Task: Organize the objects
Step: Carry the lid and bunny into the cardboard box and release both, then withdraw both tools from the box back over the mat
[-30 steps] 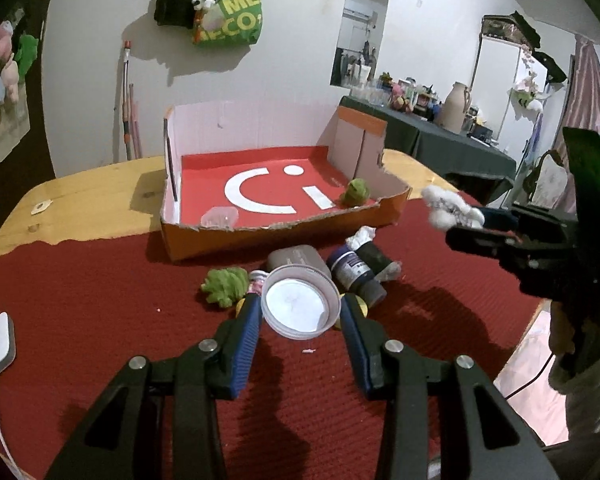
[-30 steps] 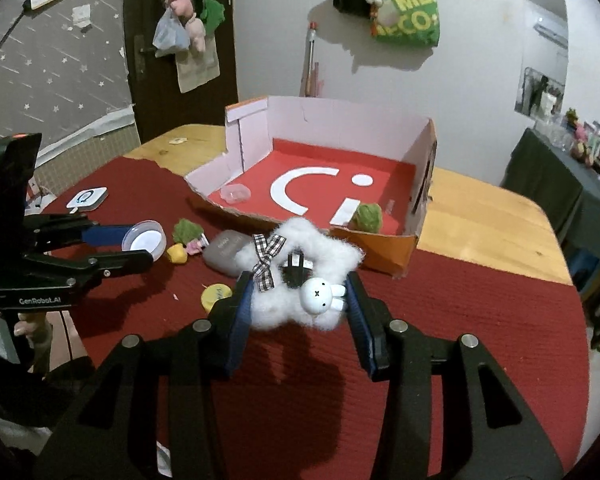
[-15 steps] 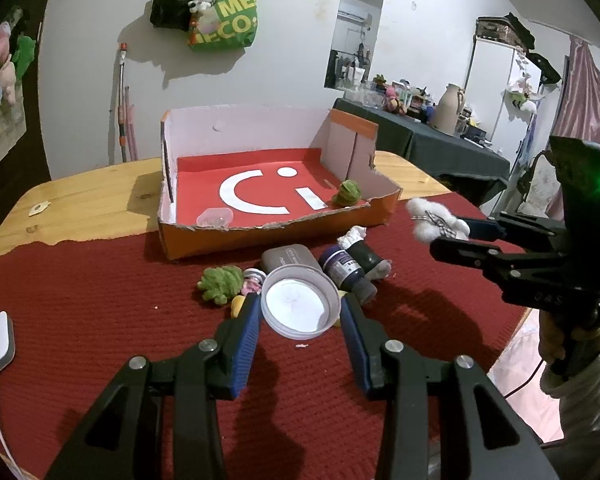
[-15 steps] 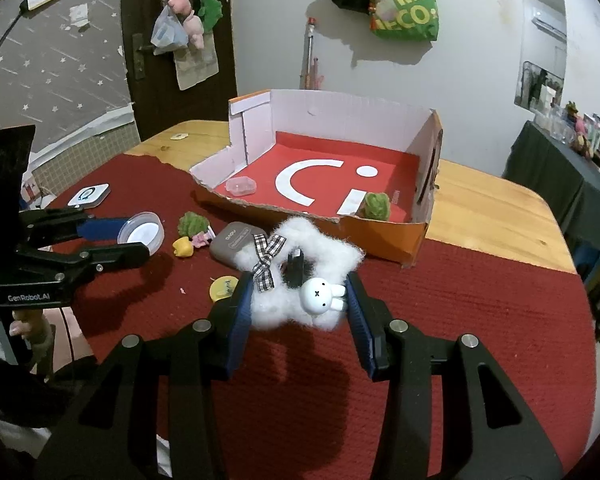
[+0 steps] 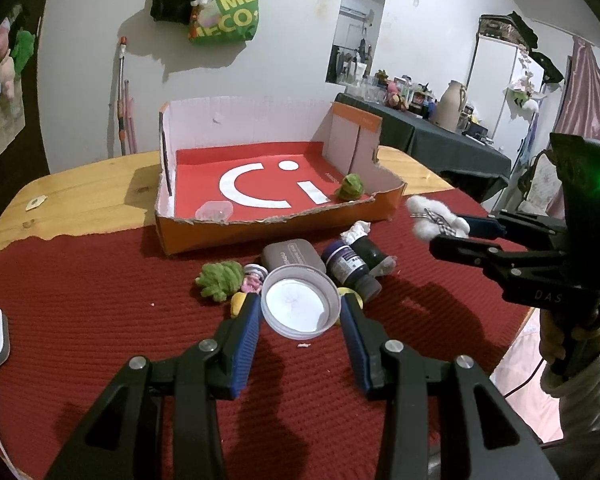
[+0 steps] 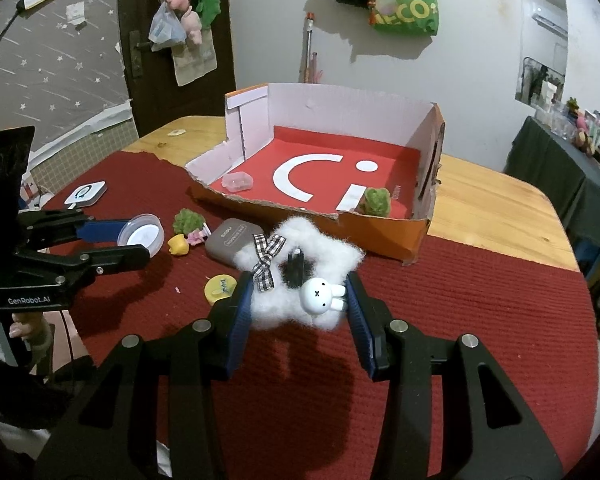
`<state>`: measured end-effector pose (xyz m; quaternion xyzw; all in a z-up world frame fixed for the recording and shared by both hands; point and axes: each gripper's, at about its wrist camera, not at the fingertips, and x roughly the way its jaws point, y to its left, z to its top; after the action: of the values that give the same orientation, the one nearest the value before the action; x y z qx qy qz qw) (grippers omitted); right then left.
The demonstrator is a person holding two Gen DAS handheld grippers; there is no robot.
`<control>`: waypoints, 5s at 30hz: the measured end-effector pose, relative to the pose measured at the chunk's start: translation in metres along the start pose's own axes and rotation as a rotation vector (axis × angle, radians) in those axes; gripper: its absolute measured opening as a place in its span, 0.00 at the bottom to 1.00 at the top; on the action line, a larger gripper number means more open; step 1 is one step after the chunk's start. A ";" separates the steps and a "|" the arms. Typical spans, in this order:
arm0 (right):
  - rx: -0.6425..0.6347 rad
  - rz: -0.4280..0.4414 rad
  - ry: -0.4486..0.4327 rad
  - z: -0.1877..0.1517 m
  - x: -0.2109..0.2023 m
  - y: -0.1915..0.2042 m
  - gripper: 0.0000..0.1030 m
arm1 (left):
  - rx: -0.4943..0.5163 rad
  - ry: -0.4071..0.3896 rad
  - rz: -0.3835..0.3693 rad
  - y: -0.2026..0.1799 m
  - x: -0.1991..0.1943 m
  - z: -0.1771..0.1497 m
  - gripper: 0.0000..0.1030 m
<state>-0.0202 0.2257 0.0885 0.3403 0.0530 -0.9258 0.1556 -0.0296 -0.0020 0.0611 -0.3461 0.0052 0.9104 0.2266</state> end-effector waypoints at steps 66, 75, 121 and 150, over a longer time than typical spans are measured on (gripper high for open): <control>-0.141 0.040 0.453 0.095 0.163 -0.024 0.44 | 0.242 0.398 -0.097 0.047 0.159 0.109 0.41; -0.138 0.055 0.485 0.093 0.172 -0.025 0.44 | 0.256 0.420 -0.110 0.046 0.165 0.109 0.42; -0.179 0.000 0.434 0.100 0.142 -0.012 0.54 | 0.245 0.350 -0.092 0.038 0.136 0.114 0.52; -0.030 -0.085 0.106 0.068 0.001 0.022 0.78 | 0.096 0.027 -0.016 0.024 0.012 0.076 0.79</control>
<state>-0.0555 0.1906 0.1393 0.3841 0.0893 -0.9113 0.1183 -0.0951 -0.0065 0.1077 -0.3470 0.0491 0.9026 0.2499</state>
